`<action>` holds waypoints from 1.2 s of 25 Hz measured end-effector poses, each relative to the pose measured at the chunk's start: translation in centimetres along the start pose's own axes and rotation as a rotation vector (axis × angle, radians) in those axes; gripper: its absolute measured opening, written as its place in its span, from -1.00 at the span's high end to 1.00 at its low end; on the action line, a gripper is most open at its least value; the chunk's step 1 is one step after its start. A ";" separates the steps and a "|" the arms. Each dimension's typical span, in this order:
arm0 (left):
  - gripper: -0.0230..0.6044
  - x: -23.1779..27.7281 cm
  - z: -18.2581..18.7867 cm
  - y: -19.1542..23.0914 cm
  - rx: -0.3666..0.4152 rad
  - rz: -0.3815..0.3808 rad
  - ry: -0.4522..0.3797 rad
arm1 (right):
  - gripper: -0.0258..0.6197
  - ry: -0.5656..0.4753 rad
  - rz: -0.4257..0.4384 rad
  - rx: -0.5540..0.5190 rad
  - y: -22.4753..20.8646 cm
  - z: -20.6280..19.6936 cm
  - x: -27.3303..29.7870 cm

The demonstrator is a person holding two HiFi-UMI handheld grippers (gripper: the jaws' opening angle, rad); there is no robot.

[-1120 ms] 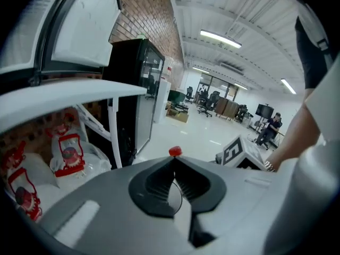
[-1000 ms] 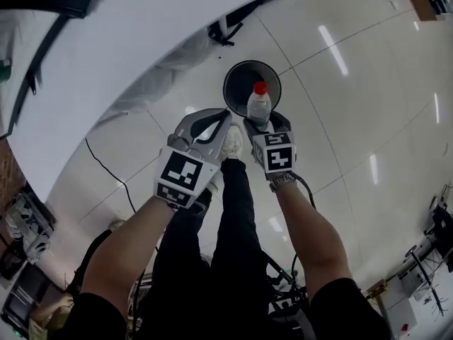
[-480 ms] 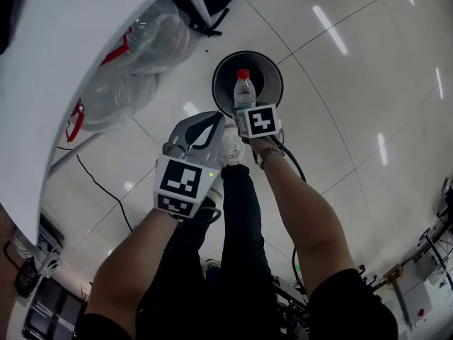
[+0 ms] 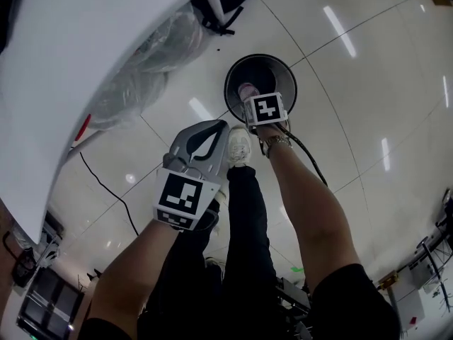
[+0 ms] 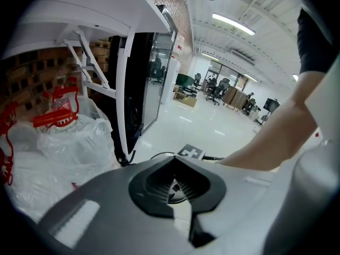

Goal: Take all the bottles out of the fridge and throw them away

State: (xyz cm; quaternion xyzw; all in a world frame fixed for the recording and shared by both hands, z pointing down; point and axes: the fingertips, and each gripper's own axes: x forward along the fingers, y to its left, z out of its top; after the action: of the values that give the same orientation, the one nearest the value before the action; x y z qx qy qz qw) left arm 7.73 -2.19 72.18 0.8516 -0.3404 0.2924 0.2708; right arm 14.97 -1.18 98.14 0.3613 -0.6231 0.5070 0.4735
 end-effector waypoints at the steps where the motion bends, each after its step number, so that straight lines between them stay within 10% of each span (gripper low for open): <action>1: 0.91 -0.3 0.4 -0.1 -0.003 -0.001 -0.007 | 0.10 -0.007 0.015 0.006 0.5 -0.2 -0.6; 14: 0.92 -9.1 6.5 -3.7 -0.034 0.049 -0.060 | 0.10 -0.131 0.118 -0.058 6.7 -1.7 -15.9; 30: 0.92 -30.2 16.9 -1.6 -0.132 0.327 -0.367 | 0.18 -0.632 0.318 -0.585 29.4 6.7 -45.8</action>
State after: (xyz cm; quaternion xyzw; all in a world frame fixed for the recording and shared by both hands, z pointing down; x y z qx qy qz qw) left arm -3.79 0.41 39.65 0.8046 -0.5353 0.1497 0.2088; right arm -0.53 -2.44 45.56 0.2494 -0.9016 0.2411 0.2584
